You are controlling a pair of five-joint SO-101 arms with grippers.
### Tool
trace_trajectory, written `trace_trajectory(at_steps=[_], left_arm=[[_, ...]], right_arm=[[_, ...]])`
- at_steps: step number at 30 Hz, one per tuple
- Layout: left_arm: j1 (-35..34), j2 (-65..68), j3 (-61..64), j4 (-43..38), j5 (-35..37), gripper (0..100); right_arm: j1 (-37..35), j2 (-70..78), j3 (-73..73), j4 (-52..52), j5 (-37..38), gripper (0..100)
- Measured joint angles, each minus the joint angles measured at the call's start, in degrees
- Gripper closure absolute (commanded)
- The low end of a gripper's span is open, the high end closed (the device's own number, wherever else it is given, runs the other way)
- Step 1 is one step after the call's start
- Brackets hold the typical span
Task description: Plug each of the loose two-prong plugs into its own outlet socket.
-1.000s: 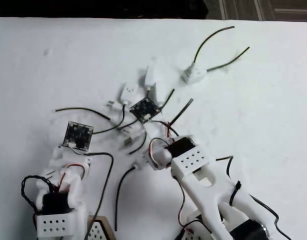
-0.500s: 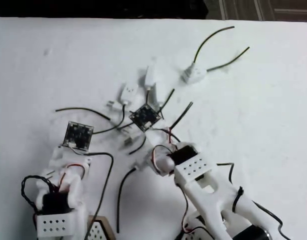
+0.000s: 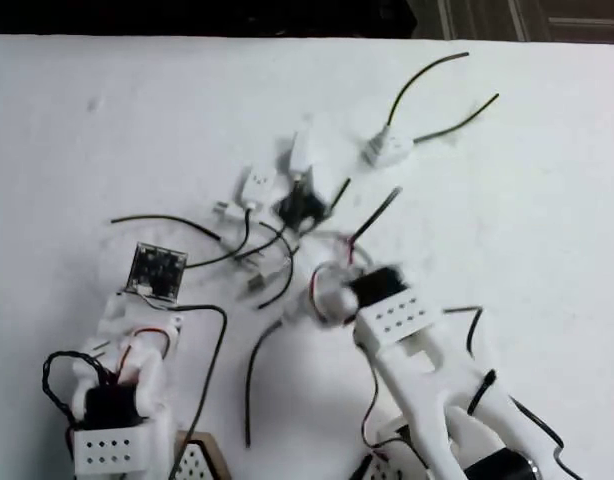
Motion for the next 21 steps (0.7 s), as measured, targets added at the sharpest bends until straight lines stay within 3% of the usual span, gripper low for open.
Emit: trace_trajectory(at_steps=[8, 21], left_arm=[[0.00, 0.00, 0.00, 0.00, 0.00, 98], [0.00, 0.00, 0.00, 0.00, 0.00, 98]], right_arm=[[10.64, 10.73, -18.02, 1.58, 0.00, 98.2], [29.63, 45.54, -56.09, 2.73, 0.00, 98.1]])
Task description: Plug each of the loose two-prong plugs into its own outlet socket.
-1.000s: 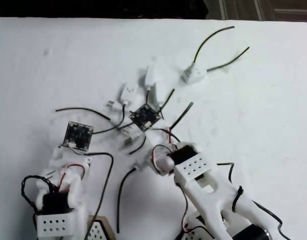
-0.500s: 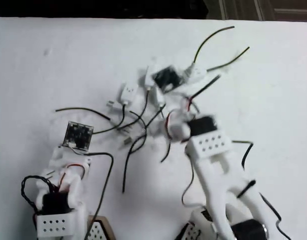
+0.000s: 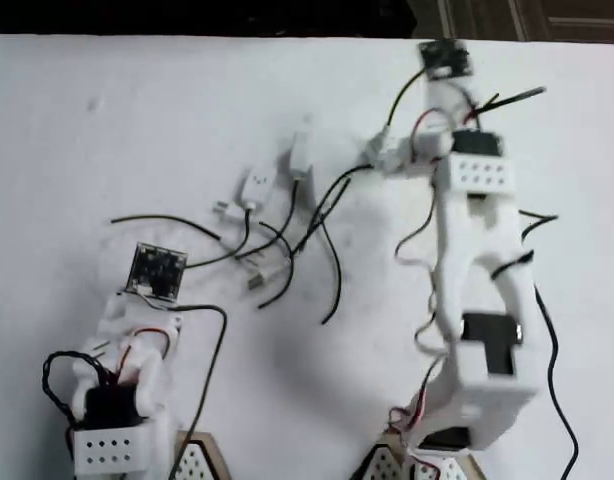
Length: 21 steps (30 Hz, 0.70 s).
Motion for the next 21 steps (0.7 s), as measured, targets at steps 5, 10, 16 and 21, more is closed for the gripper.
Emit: trace_trajectory(at_steps=[5, 10, 16, 21], left_arm=[[0.00, 0.00, 0.00, 0.00, 0.00, 98], [0.00, 0.00, 0.00, 0.00, 0.00, 98], [0.00, 0.00, 0.00, 0.00, 0.00, 98], [0.00, 0.00, 0.00, 0.00, 0.00, 98]], right_arm=[[2.64, 10.64, -11.25, 4.40, 1.85, 97.7], [4.40, 16.88, -21.10, 9.76, 1.85, 86.9], [4.04, 17.14, -32.97, 24.44, 1.85, 86.7], [0.26, 17.14, -41.49, 34.99, 1.85, 87.2]])
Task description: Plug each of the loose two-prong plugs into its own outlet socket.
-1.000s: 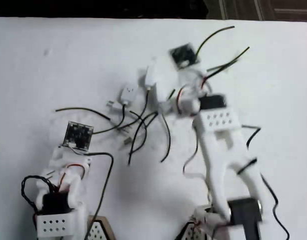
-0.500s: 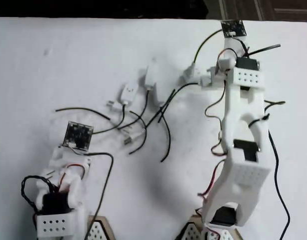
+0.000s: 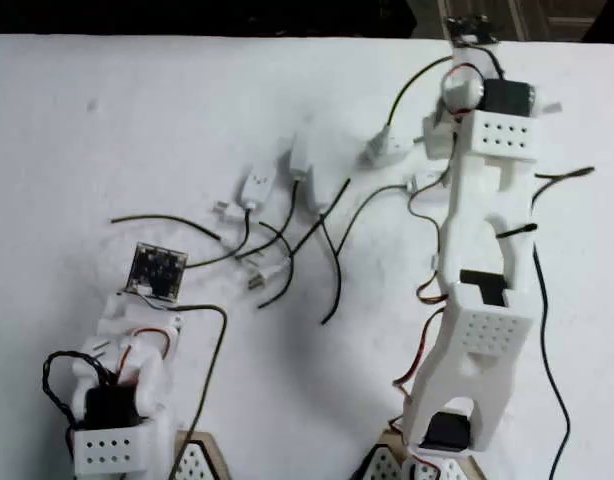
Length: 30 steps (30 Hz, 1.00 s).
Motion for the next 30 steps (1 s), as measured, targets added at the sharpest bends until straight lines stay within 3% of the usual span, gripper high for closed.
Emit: trace_trajectory(at_steps=[10, 15, 21, 30], left_arm=[[0.00, 0.00, 0.00, 0.00, 0.00, 98], [0.00, 0.00, 0.00, 0.00, 0.00, 98], [0.00, 0.00, 0.00, 0.00, 0.00, 98], [0.00, 0.00, 0.00, 0.00, 0.00, 98]], right_arm=[[-16.79, 0.00, 2.55, 4.22, -5.80, 82.2], [-24.00, 0.53, 8.09, -1.58, -8.44, 78.6], [-25.85, 8.09, 9.23, -9.76, -8.79, 78.6], [-25.23, 18.64, 0.35, -10.55, -8.97, 78.6]])
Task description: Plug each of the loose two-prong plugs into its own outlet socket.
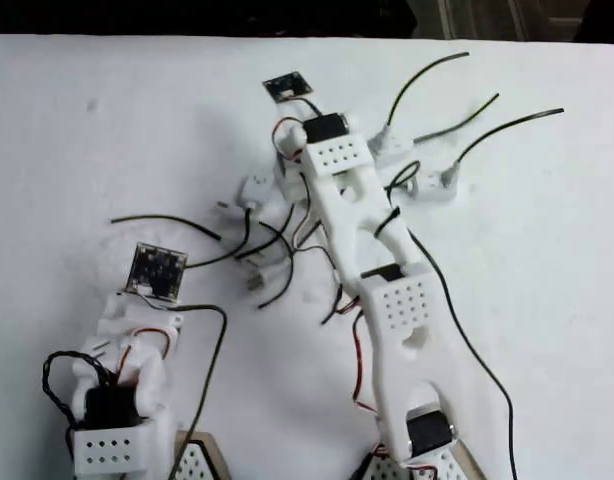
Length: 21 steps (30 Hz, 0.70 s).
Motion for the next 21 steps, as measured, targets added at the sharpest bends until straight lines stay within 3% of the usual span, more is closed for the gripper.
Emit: trace_trajectory(at_steps=[3, 7, 11, 21], left_arm=[[0.00, 0.00, 0.00, 0.00, 0.00, 98], [0.00, 0.00, 0.00, 0.00, 0.00, 98], [0.00, 0.00, 0.00, 0.00, 0.00, 98], [0.00, 0.00, 0.00, 0.00, 0.00, 98]], right_arm=[[0.70, 3.25, -3.25, -0.09, 0.00, 81.0], [0.97, 6.86, -7.21, -0.09, 0.00, 99.5], [1.05, 7.65, -12.40, 1.14, 0.00, 98.2], [-0.35, 4.75, -32.09, 15.21, 0.00, 98.2]])
